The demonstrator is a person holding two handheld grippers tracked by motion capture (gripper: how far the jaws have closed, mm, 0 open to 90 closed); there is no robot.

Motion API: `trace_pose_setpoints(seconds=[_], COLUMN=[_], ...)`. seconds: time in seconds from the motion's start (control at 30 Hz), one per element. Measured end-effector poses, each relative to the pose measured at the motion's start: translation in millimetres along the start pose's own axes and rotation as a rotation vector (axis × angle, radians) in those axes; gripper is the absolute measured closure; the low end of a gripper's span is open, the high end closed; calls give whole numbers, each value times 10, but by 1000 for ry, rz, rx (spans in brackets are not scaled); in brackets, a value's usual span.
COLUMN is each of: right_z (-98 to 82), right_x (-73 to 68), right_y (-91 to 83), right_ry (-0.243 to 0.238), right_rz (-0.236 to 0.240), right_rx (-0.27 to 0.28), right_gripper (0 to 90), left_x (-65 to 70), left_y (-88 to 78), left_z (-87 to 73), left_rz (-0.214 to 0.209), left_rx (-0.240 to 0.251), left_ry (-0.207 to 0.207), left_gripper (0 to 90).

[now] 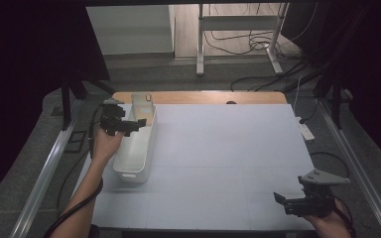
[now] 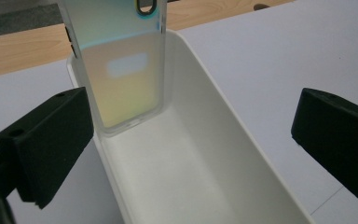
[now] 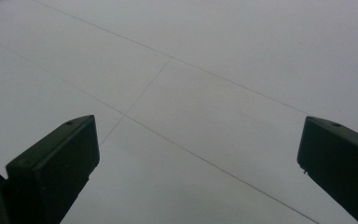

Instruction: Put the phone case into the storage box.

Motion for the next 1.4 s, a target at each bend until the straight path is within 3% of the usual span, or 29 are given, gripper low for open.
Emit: trace_pose_setpoints(seconds=[0.4, 0.87, 1.4], right_z=[2, 3, 2], right_x=[-5, -10, -12], right_y=[3, 9, 10], right_ry=[-2, -5, -9], right_rz=[0, 4, 10], right_rx=[-2, -8, -8], right_gripper=[0, 0, 0], left_x=[102, 224, 303], left_y=[-97, -251, -449], left_z=[-106, -216, -400], left_rz=[-8, -44, -51], left_rx=[21, 34, 43], left_ry=[58, 64, 64], left_gripper=[0, 0, 0])
Point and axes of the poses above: each handheld gripper's, and its own axes: y roughly forward along the jaws, z roughly out of its top, x roughly to its right, the point moved 2 cm from there along y, roughly forward along the jaws, and after that the axes turned 4 degrees about -y, right-handed, at the moved point
